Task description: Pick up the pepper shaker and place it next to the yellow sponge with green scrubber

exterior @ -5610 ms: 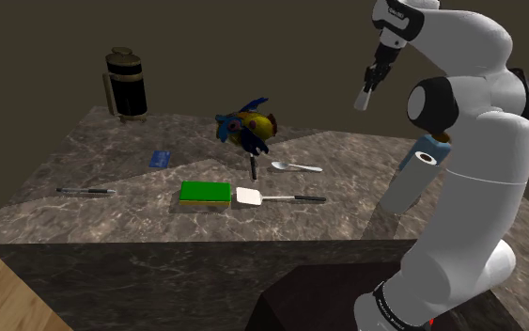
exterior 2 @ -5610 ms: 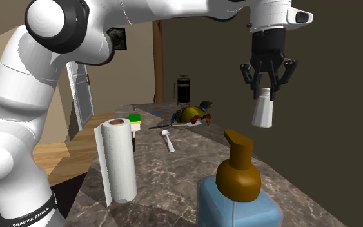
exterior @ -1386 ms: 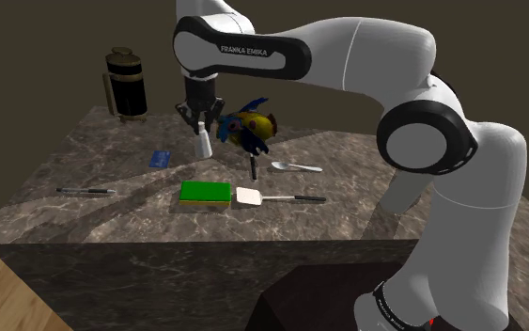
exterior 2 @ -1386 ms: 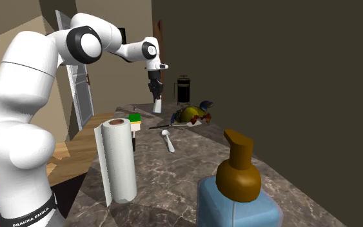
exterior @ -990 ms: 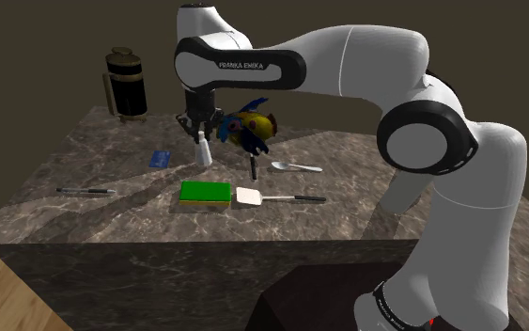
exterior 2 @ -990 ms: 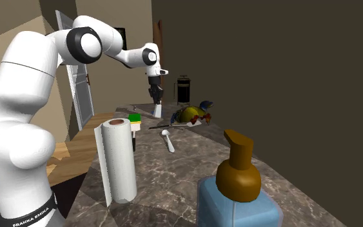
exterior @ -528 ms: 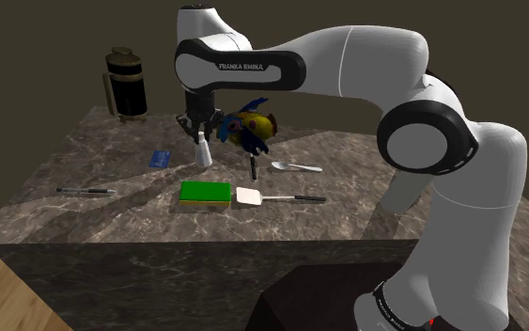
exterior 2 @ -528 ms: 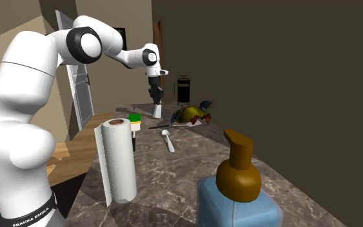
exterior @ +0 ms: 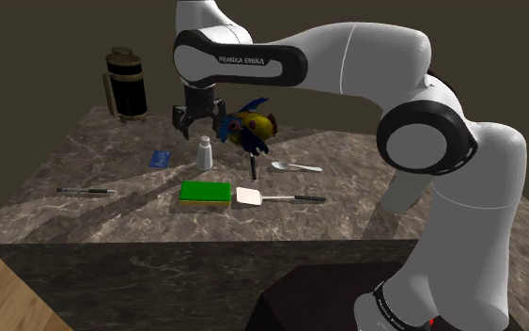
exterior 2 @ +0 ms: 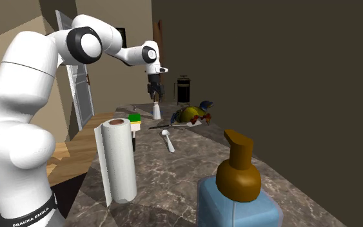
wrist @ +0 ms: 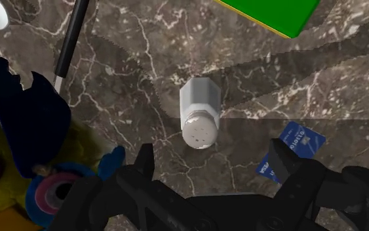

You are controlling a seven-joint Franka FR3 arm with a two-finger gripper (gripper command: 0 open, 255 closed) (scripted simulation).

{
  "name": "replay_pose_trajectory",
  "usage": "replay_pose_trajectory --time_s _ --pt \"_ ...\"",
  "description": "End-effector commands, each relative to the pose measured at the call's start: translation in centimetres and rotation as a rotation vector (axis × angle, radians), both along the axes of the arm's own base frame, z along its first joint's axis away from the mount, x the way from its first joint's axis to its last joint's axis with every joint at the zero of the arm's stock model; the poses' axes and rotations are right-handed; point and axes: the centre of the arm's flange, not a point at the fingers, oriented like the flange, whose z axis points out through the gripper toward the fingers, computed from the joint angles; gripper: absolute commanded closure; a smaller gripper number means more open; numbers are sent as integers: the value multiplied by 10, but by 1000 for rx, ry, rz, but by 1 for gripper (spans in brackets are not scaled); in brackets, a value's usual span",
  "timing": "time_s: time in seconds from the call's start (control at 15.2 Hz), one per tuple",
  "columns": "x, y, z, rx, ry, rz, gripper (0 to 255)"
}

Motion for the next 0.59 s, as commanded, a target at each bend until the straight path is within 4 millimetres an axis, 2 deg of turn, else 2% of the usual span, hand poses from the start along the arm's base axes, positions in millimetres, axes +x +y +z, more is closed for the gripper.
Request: replay_pose_trajectory --time_s 0.0,0.07,0.53 --pt "-1 1 24 0 1 0 0" --pt "-1 2 34 0 1 0 0" --pt "-1 2 34 0 1 0 0"
